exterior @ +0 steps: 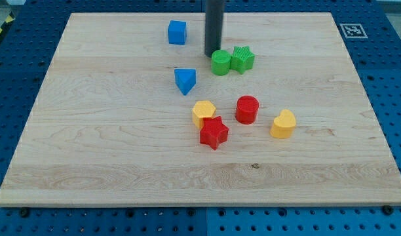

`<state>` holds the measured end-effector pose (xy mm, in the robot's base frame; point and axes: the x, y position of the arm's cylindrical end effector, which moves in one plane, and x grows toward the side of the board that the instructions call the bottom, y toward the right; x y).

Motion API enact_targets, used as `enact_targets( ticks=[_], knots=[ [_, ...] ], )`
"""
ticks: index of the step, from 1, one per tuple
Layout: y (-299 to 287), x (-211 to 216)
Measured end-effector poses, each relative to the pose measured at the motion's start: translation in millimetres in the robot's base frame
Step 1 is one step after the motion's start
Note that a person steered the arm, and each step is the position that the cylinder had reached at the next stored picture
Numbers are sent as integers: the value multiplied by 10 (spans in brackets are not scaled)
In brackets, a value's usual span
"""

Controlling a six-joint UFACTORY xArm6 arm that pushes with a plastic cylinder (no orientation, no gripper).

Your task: Separate the green circle and green star

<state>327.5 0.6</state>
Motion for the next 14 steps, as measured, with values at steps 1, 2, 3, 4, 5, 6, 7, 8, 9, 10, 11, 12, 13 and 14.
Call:
enact_targets(
  ticks=[1, 2, 3, 4, 5, 6, 7, 8, 9, 10, 11, 12, 13, 14],
  knots=[
    [-221, 114],
    [-245, 193],
    [-245, 197],
    [-168, 221],
    [-136, 223],
    [-44, 226],
    [180, 226],
    [251, 226],
    [257, 89],
    [283, -208],
    [341, -211],
    [689, -211],
    [763, -209],
    [1006, -50]
  ],
)
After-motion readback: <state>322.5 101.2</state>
